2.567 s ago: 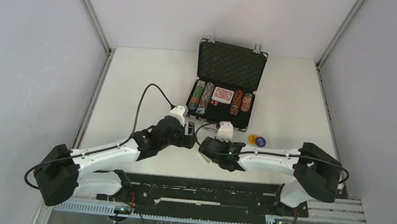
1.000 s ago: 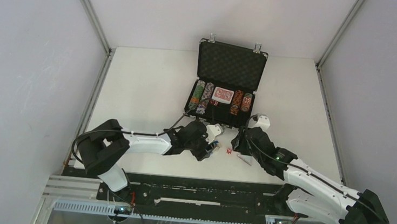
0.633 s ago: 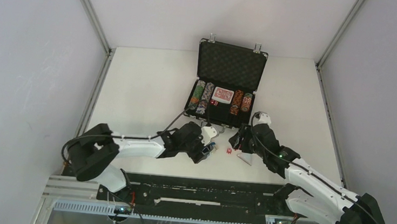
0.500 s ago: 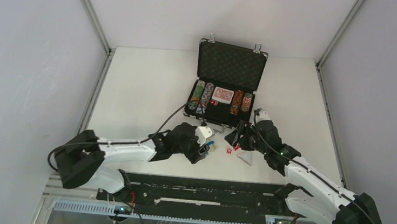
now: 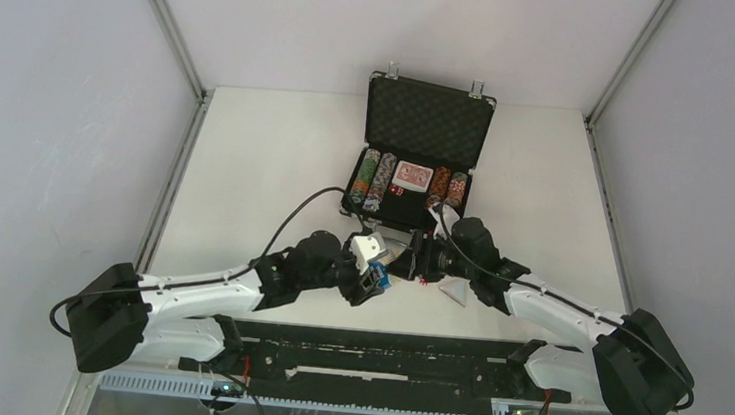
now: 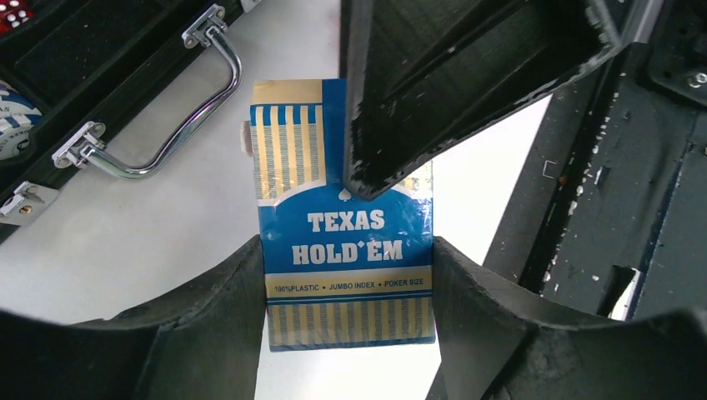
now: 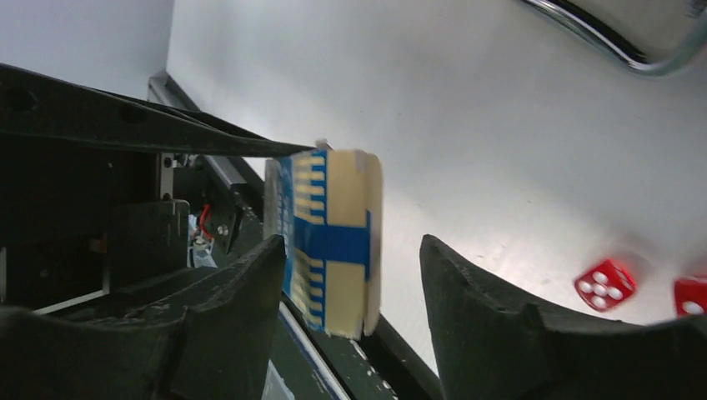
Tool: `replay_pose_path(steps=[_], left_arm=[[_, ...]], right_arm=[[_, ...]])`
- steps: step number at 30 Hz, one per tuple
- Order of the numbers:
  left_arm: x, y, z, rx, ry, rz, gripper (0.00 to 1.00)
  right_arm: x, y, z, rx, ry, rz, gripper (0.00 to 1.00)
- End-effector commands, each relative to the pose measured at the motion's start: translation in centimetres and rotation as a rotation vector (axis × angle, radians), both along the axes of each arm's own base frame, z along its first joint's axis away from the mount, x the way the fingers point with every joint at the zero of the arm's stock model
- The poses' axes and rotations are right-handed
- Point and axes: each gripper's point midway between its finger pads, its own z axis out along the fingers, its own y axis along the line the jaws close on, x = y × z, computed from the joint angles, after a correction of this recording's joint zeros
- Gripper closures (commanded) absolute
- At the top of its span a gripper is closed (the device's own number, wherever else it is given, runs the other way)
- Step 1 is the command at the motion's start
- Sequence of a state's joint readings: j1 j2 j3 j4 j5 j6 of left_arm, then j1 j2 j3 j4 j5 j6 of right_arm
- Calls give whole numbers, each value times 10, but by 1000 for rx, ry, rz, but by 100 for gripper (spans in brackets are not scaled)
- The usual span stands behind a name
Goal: Pack up texas hold em set
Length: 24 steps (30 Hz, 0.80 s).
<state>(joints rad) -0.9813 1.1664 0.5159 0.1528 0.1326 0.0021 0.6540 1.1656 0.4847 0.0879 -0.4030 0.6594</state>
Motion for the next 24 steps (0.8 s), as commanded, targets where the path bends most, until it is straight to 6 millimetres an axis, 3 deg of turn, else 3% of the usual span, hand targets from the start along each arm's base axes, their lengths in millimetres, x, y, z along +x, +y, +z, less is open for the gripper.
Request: replay_pose_path(steps=[1,5,8,10,16,17,20,24], left_arm=[[-6,-13,35,-118,-88,-64,62],[-12,-13,38,-130,-93,-85,62],[-9,-10,40,-132,-104,-61,61],[-5,-8,40,-128,-111,-34,59],[29,15,43,-120,-140,228,44],[41,27,47,-130,-155,337,33],[67,65,57,-169,-182,611,16],[91,110,48,-179,-95,858,11]], right_arm=[[8,28,39,119,-100,57,34],[8,33,41,134,-102,61,57],[6,35,44,151,-97,76,86],[5,36,46,161,-100,83,98],[12,32,58,186,-125,53,100],[17,29,62,195,-135,32,100],[43,15,75,198,-191,-77,100],[84,-1,81,137,-263,-275,100]])
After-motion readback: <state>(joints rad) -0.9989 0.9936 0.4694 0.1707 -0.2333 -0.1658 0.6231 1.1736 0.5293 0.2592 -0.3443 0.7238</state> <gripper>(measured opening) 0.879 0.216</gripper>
